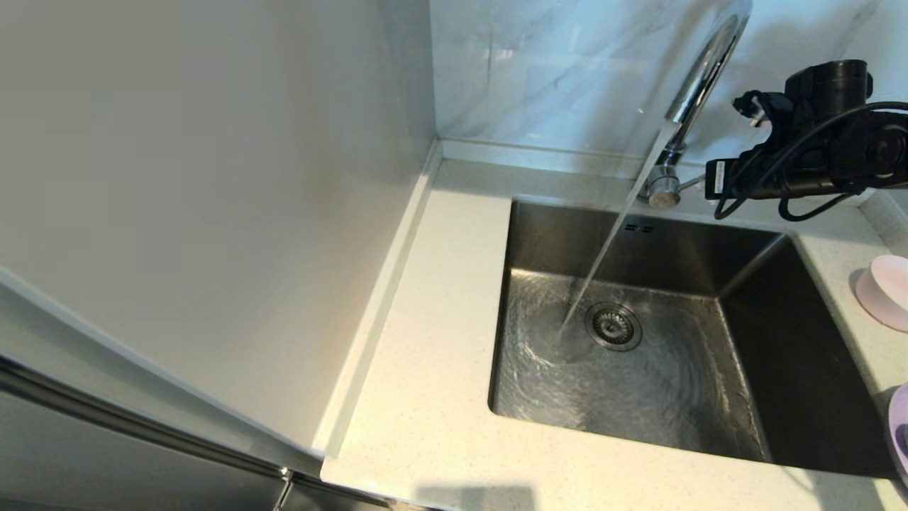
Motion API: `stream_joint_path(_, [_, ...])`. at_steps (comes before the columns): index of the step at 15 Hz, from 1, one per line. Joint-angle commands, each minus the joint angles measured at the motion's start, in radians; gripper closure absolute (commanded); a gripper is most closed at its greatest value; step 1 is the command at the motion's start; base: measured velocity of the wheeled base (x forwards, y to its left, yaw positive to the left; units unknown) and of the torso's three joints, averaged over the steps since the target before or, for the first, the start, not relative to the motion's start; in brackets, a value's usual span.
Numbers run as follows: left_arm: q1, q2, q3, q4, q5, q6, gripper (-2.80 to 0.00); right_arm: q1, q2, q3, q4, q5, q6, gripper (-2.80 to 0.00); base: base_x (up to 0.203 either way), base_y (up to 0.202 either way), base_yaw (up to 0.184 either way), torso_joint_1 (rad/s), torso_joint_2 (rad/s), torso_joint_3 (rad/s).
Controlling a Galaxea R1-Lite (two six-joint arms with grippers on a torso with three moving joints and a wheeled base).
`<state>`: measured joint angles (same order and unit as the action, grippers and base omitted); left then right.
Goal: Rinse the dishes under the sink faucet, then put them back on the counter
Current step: Turn off the faucet
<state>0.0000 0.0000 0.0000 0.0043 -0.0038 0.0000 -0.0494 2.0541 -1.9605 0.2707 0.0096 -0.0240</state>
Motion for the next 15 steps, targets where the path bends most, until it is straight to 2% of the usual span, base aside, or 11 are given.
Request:
stream_joint_path(1, [0.0,0.0,0.0,0.0,0.001,0.0,0.0,0.0,0.005,-0.003,-0.011,0.001,-0.001,0.0,0.0,0.0,0.0,0.0,0.0,0.0])
stream_joint_path(7, [0.0,0.0,0.0,0.0,0.0,0.0,0.0,0.0,0.006,-0.003,-0.062,0.0,0.002,0.0,0.0,0.0,0.0,0.0,0.0,0.0])
stream_joint_path(12, [0.0,0.0,0.0,0.0,0.0,0.0,0.0,0.0,0.0,-0.003,-0.111,0.0,0.067,0.0,0.0,0.0,0.0,0.0,0.0,0.0])
stream_joint_path(15, [0.0,0.0,0.0,0.0,0.001,0.0,0.0,-0.001,-0.003,-0.003,-0.111,0.0,0.067,0.0,0.0,0.0,0.0,0.0,0.0,0.0])
